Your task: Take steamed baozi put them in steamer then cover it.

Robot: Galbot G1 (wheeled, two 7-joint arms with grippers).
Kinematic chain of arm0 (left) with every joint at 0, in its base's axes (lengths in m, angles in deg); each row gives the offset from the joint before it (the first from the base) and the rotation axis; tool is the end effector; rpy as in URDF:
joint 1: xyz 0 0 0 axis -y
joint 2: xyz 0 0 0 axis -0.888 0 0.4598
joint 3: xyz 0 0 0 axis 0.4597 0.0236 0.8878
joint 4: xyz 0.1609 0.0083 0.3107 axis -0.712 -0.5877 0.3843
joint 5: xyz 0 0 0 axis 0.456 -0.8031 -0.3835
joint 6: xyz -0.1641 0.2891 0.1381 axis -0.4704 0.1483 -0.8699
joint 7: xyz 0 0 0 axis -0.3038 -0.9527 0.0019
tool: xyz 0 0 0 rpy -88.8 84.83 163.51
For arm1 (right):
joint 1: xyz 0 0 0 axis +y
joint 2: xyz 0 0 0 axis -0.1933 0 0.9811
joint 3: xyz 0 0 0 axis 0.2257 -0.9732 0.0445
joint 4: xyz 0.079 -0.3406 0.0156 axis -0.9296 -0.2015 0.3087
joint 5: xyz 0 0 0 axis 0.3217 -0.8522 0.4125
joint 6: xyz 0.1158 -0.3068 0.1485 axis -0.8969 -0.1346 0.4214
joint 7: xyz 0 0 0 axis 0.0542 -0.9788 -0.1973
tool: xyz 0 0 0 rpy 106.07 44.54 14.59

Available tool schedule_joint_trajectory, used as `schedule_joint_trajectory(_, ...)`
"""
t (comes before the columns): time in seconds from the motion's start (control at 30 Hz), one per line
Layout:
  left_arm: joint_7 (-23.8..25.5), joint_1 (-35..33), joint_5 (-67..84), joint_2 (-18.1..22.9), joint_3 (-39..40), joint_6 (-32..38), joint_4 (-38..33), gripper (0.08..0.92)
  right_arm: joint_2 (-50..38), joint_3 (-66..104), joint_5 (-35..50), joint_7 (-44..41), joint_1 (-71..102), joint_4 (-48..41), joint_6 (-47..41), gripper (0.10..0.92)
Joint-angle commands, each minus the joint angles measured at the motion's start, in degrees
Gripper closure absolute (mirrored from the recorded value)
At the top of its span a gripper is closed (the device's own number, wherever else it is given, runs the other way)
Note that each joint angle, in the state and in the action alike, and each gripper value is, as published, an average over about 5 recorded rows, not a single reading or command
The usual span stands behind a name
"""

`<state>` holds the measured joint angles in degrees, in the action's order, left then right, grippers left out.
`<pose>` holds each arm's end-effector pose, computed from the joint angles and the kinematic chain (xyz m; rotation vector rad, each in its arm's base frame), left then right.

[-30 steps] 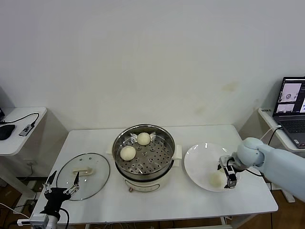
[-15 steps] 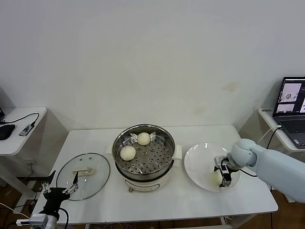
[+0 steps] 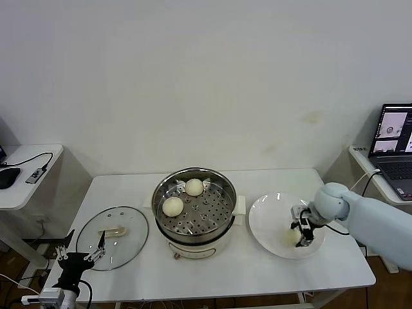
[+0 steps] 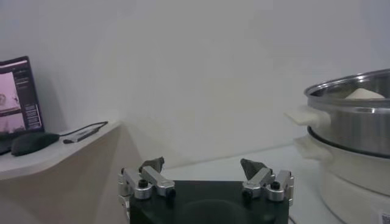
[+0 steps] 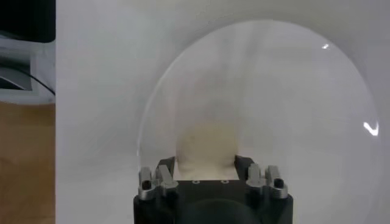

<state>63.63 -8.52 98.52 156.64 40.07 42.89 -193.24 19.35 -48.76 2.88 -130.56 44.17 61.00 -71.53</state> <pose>0.1629 0.1555 -0.3279 0.1129 -3.0086 -0.3330 0.4640 -0.1376 -0.2100 1.2281 -1.3487 1.3334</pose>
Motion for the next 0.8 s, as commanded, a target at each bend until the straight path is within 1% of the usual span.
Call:
schedule_joint_trajectory(0.03,0.0,0.0,0.0,-0.1,0.0,-0.1,-0.2,0.177,-1.5,-0.3,3.9,-1.3,-9.0,0.5,-0.1,0.423)
schedule_joint_trajectory(0.2,0.0,0.0,0.0,-0.2,0.1,-0.1,-0.4,0.177,-0.4,-3.8,8.4,-2.1,-18.7,0.5,-0.5,0.423)
schedule_joint_trajectory(0.33,0.0,0.0,0.0,-0.2,0.1,-0.1,-0.7,0.177,2.3,-8.1,11.9,-2.4,-26.7,0.3,-0.7,0.425)
schedule_joint_trajectory(0.57,0.0,-0.4,0.4,-0.4,-0.3,0.0,-1.1,0.177,9.7,-15.9,17.0,-2.2,-38.4,-0.3,0.4,0.425)
schedule_joint_trajectory(0.8,0.0,-0.7,0.5,-0.3,-0.9,0.2,-1.4,0.177,17.9,-18.5,20.8,-0.2,-41.7,1.8,3.8,0.423)
